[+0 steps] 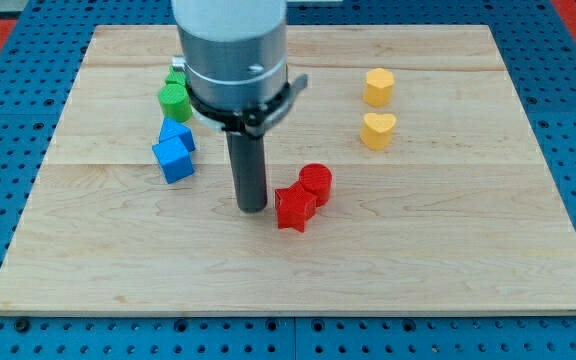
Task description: Push the yellow blocks towards the top
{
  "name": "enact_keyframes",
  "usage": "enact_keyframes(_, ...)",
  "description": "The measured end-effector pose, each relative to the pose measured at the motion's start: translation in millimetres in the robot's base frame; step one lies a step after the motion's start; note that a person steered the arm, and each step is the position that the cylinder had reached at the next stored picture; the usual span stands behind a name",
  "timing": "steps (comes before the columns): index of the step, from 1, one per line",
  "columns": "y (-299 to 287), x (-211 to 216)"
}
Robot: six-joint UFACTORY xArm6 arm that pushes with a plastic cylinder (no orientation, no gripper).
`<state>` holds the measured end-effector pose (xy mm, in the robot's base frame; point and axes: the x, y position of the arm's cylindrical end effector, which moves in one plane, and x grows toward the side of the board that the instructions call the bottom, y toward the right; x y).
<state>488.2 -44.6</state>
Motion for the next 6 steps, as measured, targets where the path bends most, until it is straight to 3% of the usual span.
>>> enact_keyframes(1, 42.6, -44.0)
enact_keyframes(2, 130.8, -53.4)
enact_keyframes(3, 160.0, -75.9)
enact_keyframes(5, 173.2, -180.3)
enact_keyframes(6, 187.8, -208.3)
